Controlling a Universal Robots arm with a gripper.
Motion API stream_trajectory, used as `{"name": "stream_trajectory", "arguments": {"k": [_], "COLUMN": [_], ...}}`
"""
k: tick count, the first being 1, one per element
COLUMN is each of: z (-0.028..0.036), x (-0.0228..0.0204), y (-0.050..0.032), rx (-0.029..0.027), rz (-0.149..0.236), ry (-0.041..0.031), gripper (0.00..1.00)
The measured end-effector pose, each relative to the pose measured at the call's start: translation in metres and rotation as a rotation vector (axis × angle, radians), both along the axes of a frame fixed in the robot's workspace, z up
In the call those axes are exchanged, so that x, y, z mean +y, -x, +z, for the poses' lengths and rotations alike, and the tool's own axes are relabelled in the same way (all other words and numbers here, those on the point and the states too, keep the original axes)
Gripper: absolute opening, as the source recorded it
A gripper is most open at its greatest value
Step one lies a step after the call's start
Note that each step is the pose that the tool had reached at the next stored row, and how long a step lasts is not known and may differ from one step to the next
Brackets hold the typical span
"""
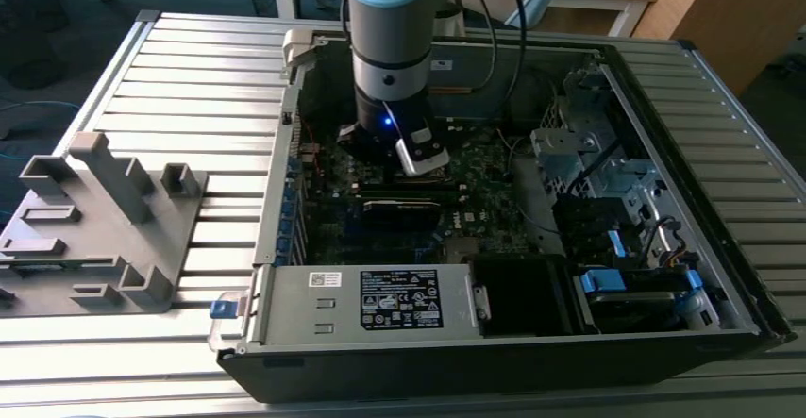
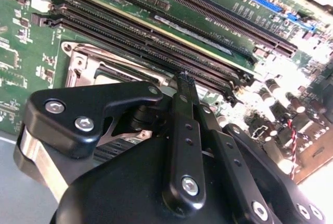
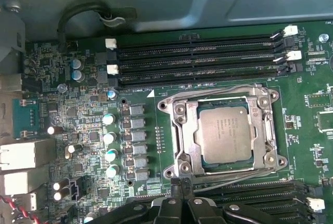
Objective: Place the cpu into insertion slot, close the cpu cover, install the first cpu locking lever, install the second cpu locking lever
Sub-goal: 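Install the second cpu locking lever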
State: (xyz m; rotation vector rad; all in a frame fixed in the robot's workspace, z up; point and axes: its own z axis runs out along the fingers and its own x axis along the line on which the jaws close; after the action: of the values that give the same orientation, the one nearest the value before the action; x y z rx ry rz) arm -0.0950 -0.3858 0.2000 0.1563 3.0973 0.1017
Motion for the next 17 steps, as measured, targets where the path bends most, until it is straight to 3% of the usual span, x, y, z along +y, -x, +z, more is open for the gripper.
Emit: {"name": "stream_trajectory", "arguments": {"k": [4, 7, 11, 17], "z": [-0.0001, 0.0064, 0.0074, 0.0075], "x": [0.0001, 0.0001, -0.0001, -0.0056], "y": [0.0001, 0.0001, 0.0001, 0.0001], "rx": [0.0000, 0.0000, -0.0001, -0.0001], "rz": [0.000, 0.000, 0.000, 0.000], "ry": [-0.0022, -0.0022, -0.0036, -0.0042], "gripper": [0.11, 0.11, 0.11, 0.11]}}
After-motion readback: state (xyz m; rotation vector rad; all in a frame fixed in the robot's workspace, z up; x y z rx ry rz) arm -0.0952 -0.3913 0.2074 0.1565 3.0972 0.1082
